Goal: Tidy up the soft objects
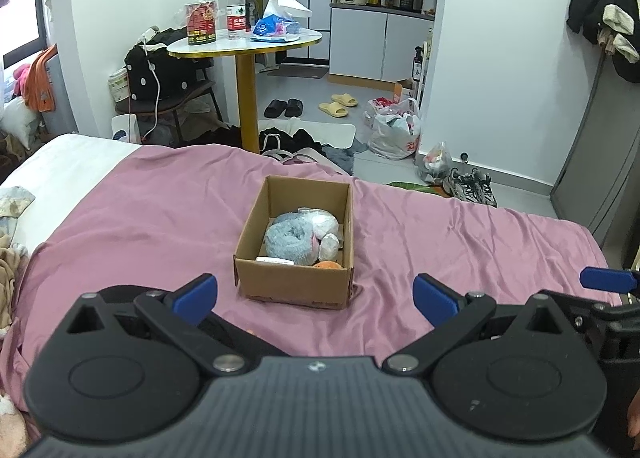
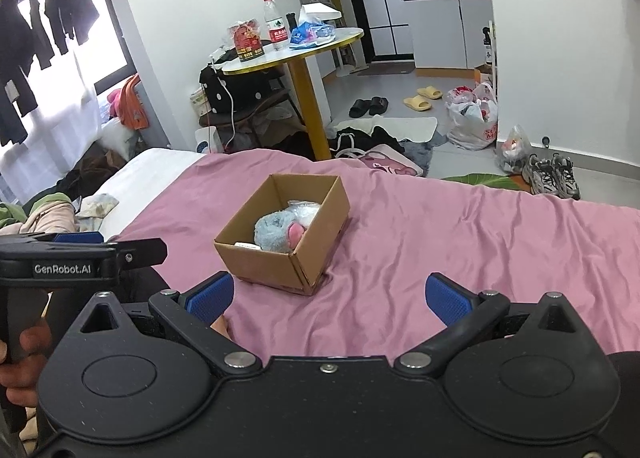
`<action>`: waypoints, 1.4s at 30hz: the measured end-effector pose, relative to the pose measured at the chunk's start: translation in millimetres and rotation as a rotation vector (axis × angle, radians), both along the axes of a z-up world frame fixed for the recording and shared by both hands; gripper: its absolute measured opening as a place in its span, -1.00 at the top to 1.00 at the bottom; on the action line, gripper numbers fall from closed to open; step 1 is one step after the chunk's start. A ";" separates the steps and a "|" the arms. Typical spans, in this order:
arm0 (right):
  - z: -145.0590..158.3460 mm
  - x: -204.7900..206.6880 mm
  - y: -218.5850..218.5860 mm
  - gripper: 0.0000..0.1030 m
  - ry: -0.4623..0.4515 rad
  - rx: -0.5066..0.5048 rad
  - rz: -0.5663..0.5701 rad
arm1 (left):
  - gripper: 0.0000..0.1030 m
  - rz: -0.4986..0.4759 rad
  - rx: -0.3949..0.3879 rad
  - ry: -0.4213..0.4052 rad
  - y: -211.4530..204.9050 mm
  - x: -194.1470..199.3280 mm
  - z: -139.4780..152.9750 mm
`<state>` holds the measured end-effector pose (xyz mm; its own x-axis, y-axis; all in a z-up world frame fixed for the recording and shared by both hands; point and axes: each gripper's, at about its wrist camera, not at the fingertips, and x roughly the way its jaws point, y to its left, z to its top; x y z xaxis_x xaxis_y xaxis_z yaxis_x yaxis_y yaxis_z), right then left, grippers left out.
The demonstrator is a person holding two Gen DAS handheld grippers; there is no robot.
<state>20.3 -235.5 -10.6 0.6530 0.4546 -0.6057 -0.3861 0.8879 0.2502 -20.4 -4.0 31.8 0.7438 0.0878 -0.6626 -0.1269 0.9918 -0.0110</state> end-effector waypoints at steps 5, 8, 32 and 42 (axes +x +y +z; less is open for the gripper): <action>-2.7 -0.4 -1.3 -1.00 0.009 -0.002 -0.010 | -1.00 -0.012 0.003 -0.003 -1.5 -1.2 -0.8; -2.6 -0.2 -3.0 -1.00 0.015 0.009 -0.011 | -1.00 -0.015 0.000 -0.003 -1.5 0.1 -1.0; 2.1 1.6 -1.9 -1.00 -0.008 0.000 -0.020 | -1.00 0.005 0.007 0.001 8.9 0.1 -4.9; 1.2 1.8 -1.4 -1.00 -0.014 -0.016 -0.038 | -1.00 0.011 0.010 -0.003 12.2 -1.3 -3.0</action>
